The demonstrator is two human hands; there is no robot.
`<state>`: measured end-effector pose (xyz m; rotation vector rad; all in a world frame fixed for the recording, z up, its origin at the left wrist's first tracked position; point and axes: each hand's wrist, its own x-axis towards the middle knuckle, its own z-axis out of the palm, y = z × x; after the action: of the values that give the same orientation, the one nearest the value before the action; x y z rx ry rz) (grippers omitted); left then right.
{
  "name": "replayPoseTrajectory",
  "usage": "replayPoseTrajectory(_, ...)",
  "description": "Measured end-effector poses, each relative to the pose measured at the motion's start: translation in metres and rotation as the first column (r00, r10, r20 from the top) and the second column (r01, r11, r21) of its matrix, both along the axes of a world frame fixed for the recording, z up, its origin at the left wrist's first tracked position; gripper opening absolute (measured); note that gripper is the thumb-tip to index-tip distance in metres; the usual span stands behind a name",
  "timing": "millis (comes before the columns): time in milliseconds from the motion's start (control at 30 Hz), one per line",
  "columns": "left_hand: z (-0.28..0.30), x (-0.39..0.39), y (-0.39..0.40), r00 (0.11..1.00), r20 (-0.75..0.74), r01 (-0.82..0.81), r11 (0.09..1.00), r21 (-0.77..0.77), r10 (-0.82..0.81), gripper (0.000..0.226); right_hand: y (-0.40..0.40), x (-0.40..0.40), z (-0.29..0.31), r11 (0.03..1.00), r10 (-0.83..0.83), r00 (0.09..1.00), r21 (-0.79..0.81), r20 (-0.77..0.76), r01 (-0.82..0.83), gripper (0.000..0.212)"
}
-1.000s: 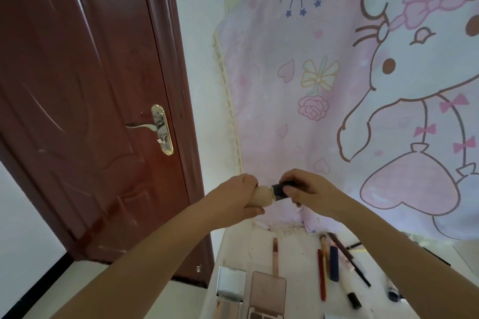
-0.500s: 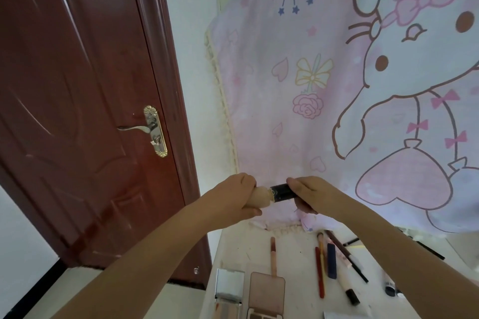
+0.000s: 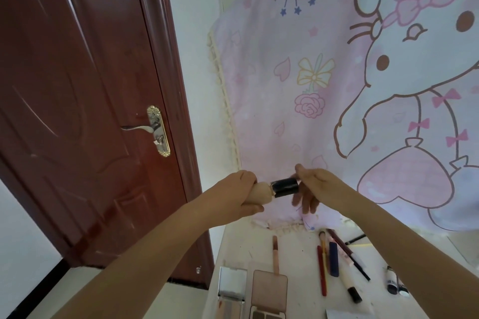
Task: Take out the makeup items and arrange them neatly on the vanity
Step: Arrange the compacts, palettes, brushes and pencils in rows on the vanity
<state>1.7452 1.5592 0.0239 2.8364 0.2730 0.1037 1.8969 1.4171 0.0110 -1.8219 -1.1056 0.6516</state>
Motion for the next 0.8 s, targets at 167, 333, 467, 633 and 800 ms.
replayPoseTrajectory(167, 0.002, -0.002, 0.0, 1.0, -0.022, 0.001, 0.999, 0.032, -0.001, 0.038, -0.005, 0.0, -0.002, 0.992, 0.118, 0.98, 0.024, 0.16, -0.123, 0.015)
replayPoseTrajectory(333, -0.002, -0.004, -0.001, 1.0, -0.016, 0.001, 1.0, 0.006, -0.001, 0.037, -0.007, 0.003, -0.006, 0.978, 0.171, 0.976, 0.095, 0.131, -0.185, 0.044)
replayPoseTrajectory(467, -0.003, -0.006, -0.001, 1.0, -0.022, 0.005, 0.999, 0.032, -0.004, 0.036, -0.001, -0.007, -0.002, 1.0, 0.007, 1.0, 0.017, 0.017, -0.007, 0.022)
replayPoseTrajectory(633, -0.004, -0.008, 0.001, 0.999, -0.043, 0.019, 0.998, 0.058, -0.017, 0.036, -0.002, -0.009, -0.01, 0.997, 0.078, 0.988, -0.035, 0.131, -0.074, 0.028)
replayPoseTrajectory(800, -0.006, -0.009, 0.003, 0.999, -0.047, 0.001, 1.0, 0.017, 0.0, 0.034, -0.003, -0.007, -0.016, 0.987, 0.09, 0.972, 0.114, 0.219, -0.117, 0.034)
